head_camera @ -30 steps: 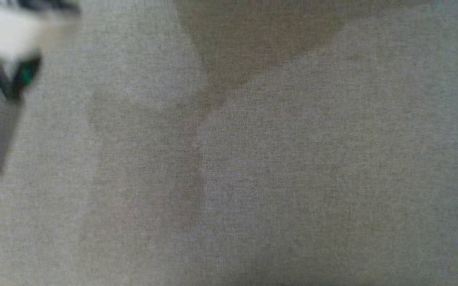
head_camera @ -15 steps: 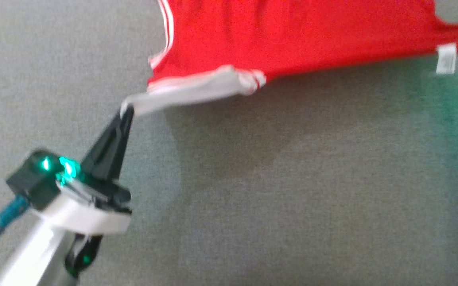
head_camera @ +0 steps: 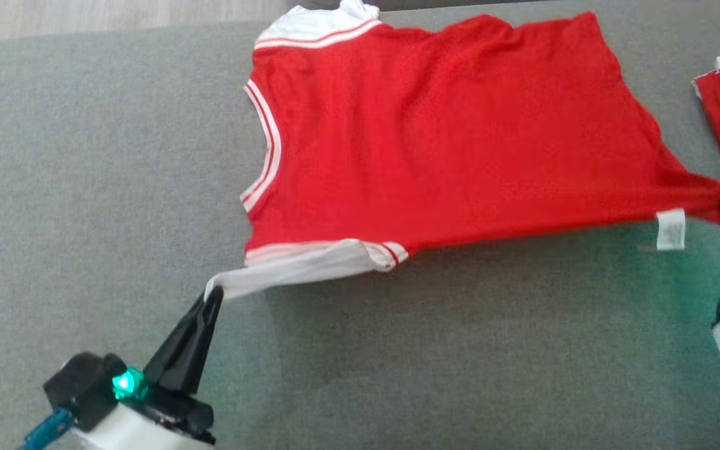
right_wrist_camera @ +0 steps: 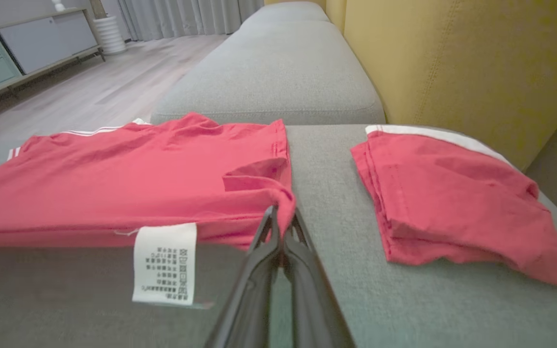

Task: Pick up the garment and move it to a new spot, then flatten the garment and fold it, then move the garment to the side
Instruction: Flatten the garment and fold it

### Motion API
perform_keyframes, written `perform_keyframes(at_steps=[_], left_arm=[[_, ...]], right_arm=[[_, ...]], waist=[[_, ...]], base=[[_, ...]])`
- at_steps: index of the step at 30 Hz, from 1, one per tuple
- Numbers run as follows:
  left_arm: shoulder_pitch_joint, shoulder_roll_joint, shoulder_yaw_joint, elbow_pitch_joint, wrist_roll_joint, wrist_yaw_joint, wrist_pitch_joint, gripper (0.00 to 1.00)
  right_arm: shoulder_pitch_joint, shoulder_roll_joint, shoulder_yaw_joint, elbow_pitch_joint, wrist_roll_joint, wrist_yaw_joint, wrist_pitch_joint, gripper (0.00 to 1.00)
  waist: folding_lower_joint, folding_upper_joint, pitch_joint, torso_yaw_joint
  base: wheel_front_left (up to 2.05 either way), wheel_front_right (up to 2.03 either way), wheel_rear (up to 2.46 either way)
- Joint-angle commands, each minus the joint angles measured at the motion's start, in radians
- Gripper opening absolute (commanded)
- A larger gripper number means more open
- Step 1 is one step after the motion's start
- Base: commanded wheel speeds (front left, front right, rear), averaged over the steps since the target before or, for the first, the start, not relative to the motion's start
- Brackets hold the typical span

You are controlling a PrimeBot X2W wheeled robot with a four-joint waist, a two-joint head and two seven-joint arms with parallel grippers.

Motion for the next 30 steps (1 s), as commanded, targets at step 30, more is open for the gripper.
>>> perform_keyframes(at_steps=[30], left_arm=[[-0.477, -0.053, -0.022, 0.151, 0.038, -0.019, 0.009, 0.0]], right_arm=[[-0.18, 0.069, -0.118, -0.051, -0.134, -0.001, 0.143, 0.0]], waist=[[0.0001, -0.0001, 0.194, 0.05]], base=[[0.0, 0.0, 0.0]])
